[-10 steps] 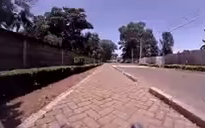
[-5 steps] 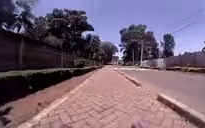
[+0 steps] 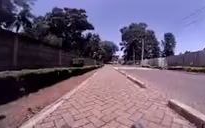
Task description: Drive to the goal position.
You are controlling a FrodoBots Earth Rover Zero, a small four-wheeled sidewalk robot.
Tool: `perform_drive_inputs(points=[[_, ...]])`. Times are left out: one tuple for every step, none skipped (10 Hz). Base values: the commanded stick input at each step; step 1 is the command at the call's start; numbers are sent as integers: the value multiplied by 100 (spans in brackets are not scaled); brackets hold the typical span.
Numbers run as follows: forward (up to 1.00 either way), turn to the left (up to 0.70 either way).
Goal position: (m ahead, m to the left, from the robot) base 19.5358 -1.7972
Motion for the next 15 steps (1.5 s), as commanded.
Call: perform_drive_inputs(points=[[70, 0], [70, 0], [70, 0], [70, 0], [70, 0], [70, 0], [70, -10], [70, -26], [70, -32], [70, -23], [70, -15], [70, -7], [70, 0], [70, 0], [70, 0]])
